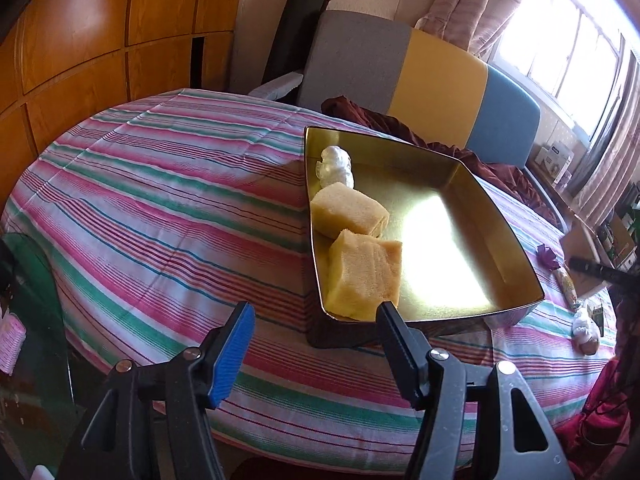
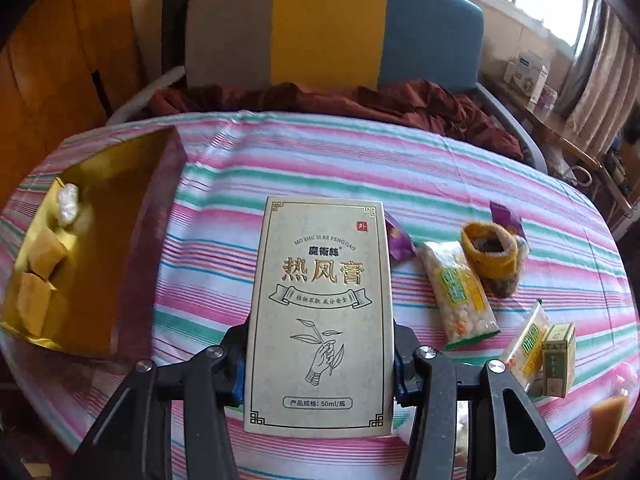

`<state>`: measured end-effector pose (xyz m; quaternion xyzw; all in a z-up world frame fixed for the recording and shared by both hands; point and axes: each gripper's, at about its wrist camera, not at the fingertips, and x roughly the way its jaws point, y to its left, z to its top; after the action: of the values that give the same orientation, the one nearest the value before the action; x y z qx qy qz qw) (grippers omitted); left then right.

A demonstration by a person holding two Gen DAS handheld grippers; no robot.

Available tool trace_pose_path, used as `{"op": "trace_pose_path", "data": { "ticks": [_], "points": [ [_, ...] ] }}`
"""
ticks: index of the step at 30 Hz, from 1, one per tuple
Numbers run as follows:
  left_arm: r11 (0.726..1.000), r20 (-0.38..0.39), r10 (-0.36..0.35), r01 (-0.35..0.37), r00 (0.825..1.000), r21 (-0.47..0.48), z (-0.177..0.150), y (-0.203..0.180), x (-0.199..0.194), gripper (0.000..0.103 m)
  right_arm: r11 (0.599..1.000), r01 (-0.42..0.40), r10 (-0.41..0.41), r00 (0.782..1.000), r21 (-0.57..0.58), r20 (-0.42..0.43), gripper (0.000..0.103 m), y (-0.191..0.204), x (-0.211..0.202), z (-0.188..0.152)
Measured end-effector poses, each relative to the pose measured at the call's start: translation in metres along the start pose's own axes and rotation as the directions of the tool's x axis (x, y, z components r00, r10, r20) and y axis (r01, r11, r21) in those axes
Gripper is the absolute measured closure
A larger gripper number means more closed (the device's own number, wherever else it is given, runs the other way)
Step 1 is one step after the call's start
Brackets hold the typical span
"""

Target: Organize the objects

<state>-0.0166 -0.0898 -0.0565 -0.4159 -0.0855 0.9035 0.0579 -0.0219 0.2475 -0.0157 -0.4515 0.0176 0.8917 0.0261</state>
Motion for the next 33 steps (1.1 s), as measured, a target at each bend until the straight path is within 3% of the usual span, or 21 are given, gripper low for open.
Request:
{"op": "trace_pose_path", "data": {
  "ticks": [4, 8, 12, 17, 22, 24, 28, 30, 33],
  "points": [
    [1.0, 0.001, -0.005, 0.005, 1.0, 0.008, -0.001, -0.005, 0.001, 0.039, 0.988, -0.124, 0.128, 0.991, -0.087, 0.037, 0.052, 0.067, -0.017, 0.014],
    [1.0, 0.007, -0.007, 0.007, 1.0, 0.002, -0.002, -0.005, -0.001, 0.039, 0.959, -0.224, 0.227, 0.974, -0.175, -0.003, 0.052, 0.136, -0.006, 0.018],
    [1.0, 0.002, -0.01, 0.01, 1.0, -0.009, -0.001, -0.004, 0.0, 0.039, 0.943, -0.256, 0.24, 0.966, -0.213, -0.098, 0.052, 0.191, 0.031, 0.017],
    [1.0, -0.008, -0.017, 0.017, 1.0, -0.019, -0.002, -0.002, 0.002, 0.039, 0.949, -0.234, 0.19, 0.96, -0.213, -0.206, 0.051, 0.236, 0.081, 0.009],
    [0.999, -0.013, -0.015, 0.015, 1.0, -0.036, -0.002, 0.003, 0.006, 0.039, 0.915, -0.37, 0.32, 0.909, -0.163, -0.266, 0.046, 0.255, 0.092, -0.001],
    [0.999, -0.015, -0.009, 0.008, 1.0, -0.043, -0.002, 0.006, 0.007, 0.039, 0.899, -0.406, 0.356, 0.895, -0.162, -0.269, 0.036, 0.258, 0.089, -0.005],
    [0.999, -0.01, 0.002, -0.002, 1.0, -0.045, -0.002, 0.006, 0.007, 0.039, 0.892, -0.437, 0.403, 0.885, -0.117, -0.231, 0.028, 0.247, 0.077, -0.01],
    [0.999, -0.001, 0.001, -0.001, 1.0, -0.039, -0.002, 0.006, 0.005, 0.039, 0.895, -0.43, 0.404, 0.894, -0.117, -0.193, 0.021, 0.238, 0.068, -0.009],
    [1.0, 0.01, -0.002, 0.003, 1.0, -0.029, -0.001, 0.003, 0.002, 0.039, 0.9, -0.419, 0.401, 0.904, -0.123, -0.151, 0.018, 0.22, 0.054, -0.007]
  ]
}}
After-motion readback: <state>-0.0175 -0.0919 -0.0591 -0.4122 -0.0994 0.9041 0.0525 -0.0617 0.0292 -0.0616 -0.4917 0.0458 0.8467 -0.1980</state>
